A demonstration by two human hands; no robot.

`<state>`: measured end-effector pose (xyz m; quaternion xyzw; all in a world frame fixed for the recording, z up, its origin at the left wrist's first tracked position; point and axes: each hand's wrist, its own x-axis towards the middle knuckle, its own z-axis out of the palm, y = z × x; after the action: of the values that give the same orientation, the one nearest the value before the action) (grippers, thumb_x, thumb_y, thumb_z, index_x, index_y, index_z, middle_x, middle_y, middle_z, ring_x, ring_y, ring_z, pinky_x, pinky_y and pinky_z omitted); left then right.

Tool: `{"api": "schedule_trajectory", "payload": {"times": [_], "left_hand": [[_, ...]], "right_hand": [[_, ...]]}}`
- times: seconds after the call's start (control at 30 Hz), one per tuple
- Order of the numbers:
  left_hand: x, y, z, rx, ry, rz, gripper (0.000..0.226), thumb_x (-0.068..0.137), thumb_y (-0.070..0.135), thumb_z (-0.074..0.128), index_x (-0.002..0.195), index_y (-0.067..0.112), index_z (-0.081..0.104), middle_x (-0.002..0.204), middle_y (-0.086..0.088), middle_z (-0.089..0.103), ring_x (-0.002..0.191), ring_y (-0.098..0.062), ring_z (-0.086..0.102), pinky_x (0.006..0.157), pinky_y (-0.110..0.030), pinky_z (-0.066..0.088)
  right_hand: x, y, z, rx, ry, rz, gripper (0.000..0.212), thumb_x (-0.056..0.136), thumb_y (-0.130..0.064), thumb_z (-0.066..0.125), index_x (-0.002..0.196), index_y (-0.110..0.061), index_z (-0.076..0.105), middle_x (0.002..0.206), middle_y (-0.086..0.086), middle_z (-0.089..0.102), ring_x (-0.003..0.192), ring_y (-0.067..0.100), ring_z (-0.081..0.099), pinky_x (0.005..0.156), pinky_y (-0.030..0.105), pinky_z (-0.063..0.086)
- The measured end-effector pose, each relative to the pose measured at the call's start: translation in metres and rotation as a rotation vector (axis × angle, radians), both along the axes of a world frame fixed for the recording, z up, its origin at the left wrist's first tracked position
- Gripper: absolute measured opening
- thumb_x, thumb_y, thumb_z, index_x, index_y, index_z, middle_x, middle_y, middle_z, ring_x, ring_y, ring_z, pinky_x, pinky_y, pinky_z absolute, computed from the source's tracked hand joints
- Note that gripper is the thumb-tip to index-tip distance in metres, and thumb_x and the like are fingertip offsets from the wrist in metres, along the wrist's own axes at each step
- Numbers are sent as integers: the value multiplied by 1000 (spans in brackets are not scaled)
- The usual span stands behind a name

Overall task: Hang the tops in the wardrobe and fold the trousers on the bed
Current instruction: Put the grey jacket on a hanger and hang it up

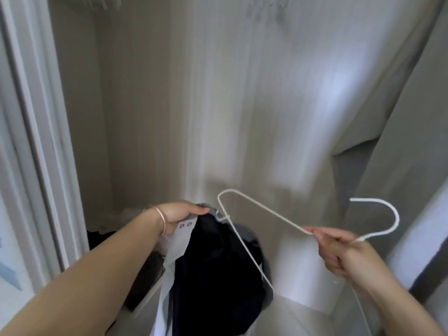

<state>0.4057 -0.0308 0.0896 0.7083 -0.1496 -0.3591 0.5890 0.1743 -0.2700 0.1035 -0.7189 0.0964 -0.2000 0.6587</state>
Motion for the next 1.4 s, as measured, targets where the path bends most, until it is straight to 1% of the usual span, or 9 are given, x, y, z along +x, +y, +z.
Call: {"api": "schedule_trajectory", "payload": {"times": [0.13, 0.2, 0.5, 0.67, 0.77, 0.97, 1.07, 1.2, 1.4], "left_hand": [[8, -4, 7, 65, 41, 172, 18, 87, 20, 60, 81, 5, 66, 75, -13, 66, 63, -25, 59, 67, -33, 48], [-1, -12, 12, 33, 5, 200, 16, 86, 18, 61, 78, 5, 65, 69, -12, 65, 60, -24, 57, 64, -31, 47], [-80, -6, 13, -72, -402, -95, 29, 61, 20, 58, 85, 17, 74, 86, -5, 72, 85, -19, 66, 86, -30, 48], [-91, 11, -4, 245, -882, -281, 28, 75, 24, 59, 101, 27, 67, 93, 2, 67, 85, -14, 64, 79, -27, 50], [-104, 9, -30, 485, -1063, -567, 42, 85, 34, 63, 122, 15, 56, 120, 1, 55, 108, -15, 53, 96, -30, 42], [-84, -12, -5, 481, -1877, -241, 49, 82, 62, 40, 110, 29, 63, 108, 9, 64, 101, -17, 59, 88, -32, 45], [-74, -28, 7, 783, -1769, -430, 51, 86, 65, 37, 113, 26, 58, 103, 2, 67, 96, -24, 61, 77, -30, 40], [-75, -43, 13, 728, -1612, -458, 46, 89, 59, 42, 102, 18, 58, 94, -7, 66, 89, -28, 59, 68, -32, 39], [-67, -41, 17, 385, -1306, -408, 26, 88, 47, 56, 79, 22, 60, 62, 8, 50, 62, -9, 48, 57, -22, 34]], "right_hand": [[-9, 12, -16, -231, 164, 63, 5, 76, -21, 75, 76, -25, 78, 37, -6, 38, 31, 5, 29, 36, 12, 22], [1, 20, -27, -445, 196, 88, 27, 87, -12, 63, 70, -30, 75, 40, -15, 55, 38, -1, 49, 43, 7, 32], [71, 82, -97, -178, 228, -103, 32, 86, -7, 57, 64, -25, 71, 51, -14, 63, 55, -4, 59, 61, 19, 46], [70, 85, -96, 333, 161, -116, 38, 94, -4, 45, 58, -12, 48, 34, -8, 29, 26, 3, 24, 31, 12, 17], [63, 86, -85, 433, 100, -103, 34, 95, 0, 42, 62, -10, 44, 32, -9, 28, 24, 2, 22, 29, 10, 15], [51, 83, -76, 328, 20, 15, 16, 67, -24, 71, 65, -8, 69, 71, 14, 47, 58, 18, 38, 52, 24, 24], [38, 78, -63, 278, -1, 129, 14, 80, -15, 68, 77, -1, 68, 56, 6, 56, 50, 12, 49, 47, 16, 34], [44, 63, -55, 241, 34, 130, 26, 94, 3, 43, 76, -4, 61, 35, -10, 45, 30, -1, 39, 34, 10, 29], [56, 49, -43, 235, -16, 371, 24, 79, -9, 63, 102, -13, 61, 74, 0, 65, 68, 14, 58, 58, 18, 45]]}}
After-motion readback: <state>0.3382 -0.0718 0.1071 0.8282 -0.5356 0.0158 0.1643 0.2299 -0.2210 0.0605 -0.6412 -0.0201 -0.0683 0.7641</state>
